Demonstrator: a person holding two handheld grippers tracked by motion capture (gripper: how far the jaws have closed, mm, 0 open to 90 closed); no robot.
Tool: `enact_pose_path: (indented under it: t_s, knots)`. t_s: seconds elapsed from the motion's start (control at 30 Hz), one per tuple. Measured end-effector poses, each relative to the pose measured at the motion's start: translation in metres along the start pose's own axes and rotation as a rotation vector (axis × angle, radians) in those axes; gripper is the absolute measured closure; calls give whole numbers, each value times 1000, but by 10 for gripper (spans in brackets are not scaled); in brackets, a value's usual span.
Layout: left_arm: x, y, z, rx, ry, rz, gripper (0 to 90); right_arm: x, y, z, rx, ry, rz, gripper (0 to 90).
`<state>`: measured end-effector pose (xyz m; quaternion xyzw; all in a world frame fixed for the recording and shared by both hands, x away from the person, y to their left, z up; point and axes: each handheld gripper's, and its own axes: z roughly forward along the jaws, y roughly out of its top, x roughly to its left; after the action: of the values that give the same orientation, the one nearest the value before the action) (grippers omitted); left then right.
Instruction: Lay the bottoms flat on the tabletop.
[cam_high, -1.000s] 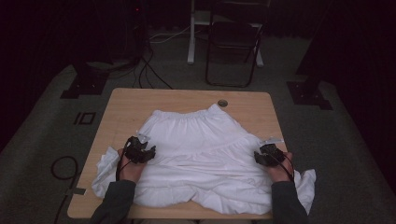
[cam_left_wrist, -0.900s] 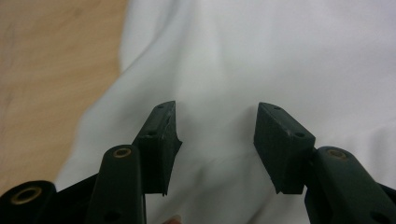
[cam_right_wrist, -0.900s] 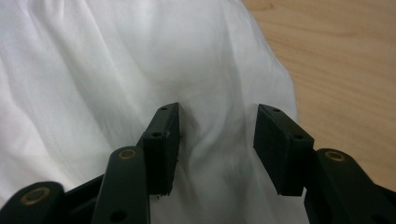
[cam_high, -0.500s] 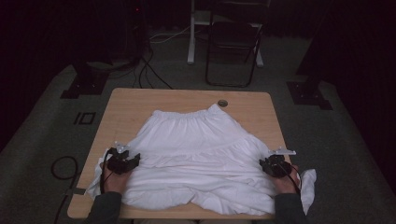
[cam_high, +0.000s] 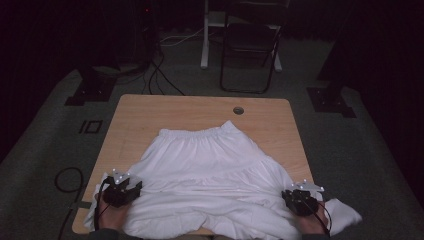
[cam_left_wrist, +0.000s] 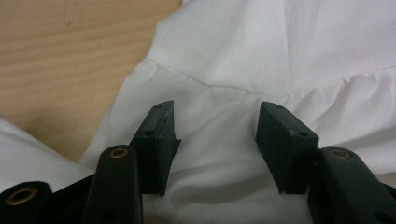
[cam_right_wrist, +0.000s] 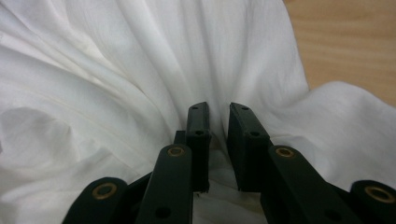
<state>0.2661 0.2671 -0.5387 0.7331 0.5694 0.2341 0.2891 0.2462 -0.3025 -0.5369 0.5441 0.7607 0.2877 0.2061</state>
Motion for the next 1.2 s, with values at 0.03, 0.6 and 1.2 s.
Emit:
enact_pose_path:
  t_s: [0.03,0.6,1.2]
  knots:
    - [0,-2,-2,3,-1,0,477,2,-3,-3,1,2,3,787]
    - [-27,31,-16,-52,-11,78,430,18,40,-4,-84,43,-61,380]
    - [-23,21,24,-26,-47,36,397,10,59,45,7,102,-95,622]
